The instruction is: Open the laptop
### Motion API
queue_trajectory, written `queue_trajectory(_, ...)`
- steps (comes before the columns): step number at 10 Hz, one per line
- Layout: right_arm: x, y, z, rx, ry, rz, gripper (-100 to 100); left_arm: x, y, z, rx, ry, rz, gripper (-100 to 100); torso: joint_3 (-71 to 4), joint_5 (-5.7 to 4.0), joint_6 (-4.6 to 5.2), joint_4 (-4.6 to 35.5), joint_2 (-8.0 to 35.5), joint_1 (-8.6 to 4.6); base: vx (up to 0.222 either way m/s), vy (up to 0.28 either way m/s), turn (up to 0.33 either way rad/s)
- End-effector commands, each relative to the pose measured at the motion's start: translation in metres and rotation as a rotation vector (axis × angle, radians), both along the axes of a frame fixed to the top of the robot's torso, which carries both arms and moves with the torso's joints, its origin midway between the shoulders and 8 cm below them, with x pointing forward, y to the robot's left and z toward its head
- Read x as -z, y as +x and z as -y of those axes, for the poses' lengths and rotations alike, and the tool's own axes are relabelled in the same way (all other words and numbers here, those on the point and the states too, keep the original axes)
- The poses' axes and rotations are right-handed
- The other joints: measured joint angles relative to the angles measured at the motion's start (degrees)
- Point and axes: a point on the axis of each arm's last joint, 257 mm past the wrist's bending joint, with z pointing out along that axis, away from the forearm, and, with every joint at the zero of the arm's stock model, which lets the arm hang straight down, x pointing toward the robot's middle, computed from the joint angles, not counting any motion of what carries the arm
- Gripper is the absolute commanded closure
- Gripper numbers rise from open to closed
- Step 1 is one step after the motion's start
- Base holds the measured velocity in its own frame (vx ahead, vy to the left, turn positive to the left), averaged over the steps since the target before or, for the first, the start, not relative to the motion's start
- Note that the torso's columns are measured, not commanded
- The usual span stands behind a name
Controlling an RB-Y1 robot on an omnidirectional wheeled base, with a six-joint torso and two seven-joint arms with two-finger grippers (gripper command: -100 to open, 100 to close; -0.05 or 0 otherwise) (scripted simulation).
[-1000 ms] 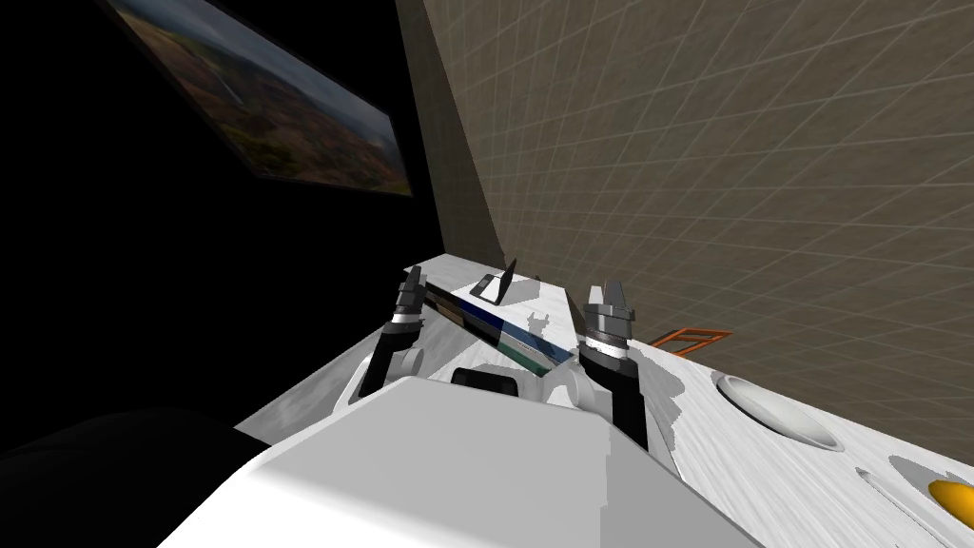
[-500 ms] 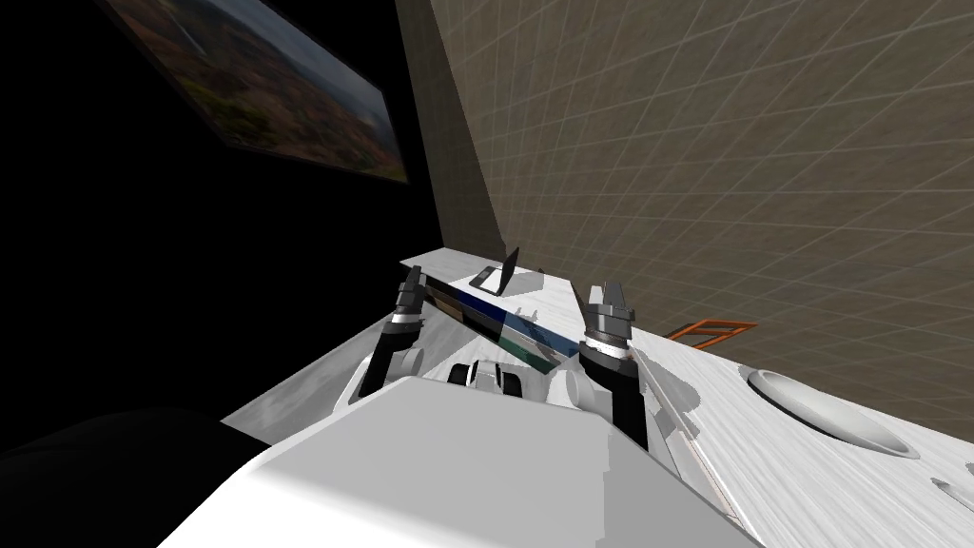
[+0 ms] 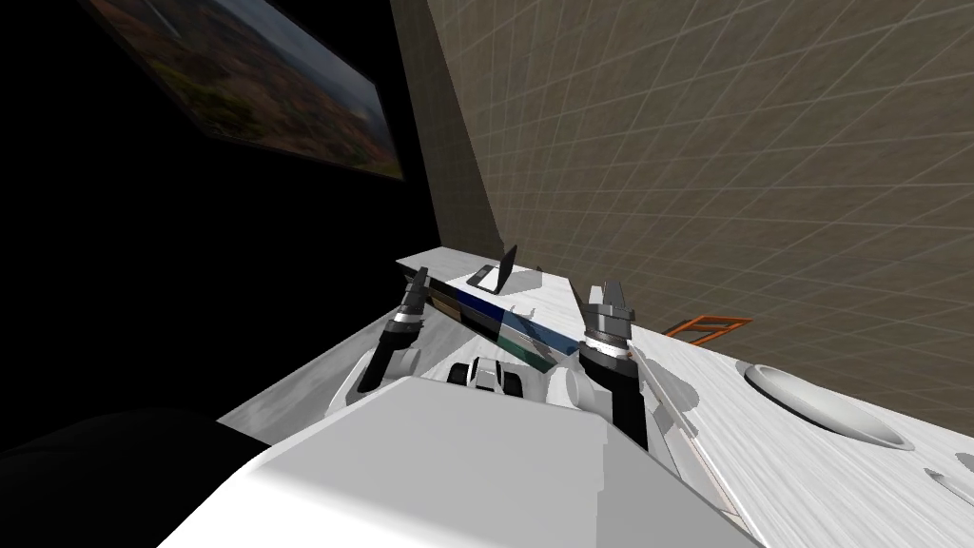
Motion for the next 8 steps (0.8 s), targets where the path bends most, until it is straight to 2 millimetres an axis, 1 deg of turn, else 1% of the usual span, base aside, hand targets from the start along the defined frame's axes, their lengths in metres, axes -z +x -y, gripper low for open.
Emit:
queue_trajectory(1, 0.000, 0.000, 0.000, 0.000, 0.000, 0.000, 0, 0.019, 0.015, 0.001, -0.005, 0.076, -0.048, -100, 0.0, 0.00, 0.01, 0.0, 0.0, -0.03, 0.034, -0.070, -0.071)
queue_trajectory(8, 0.000, 0.000, 0.000, 0.000, 0.000, 0.000, 0, 0.064, 0.048, -0.009, -0.059, 0.197, -0.150, -100, 0.0, 0.00, 0.00, 0.0, 0.0, 0.01, 0.036, -0.060, -0.059)
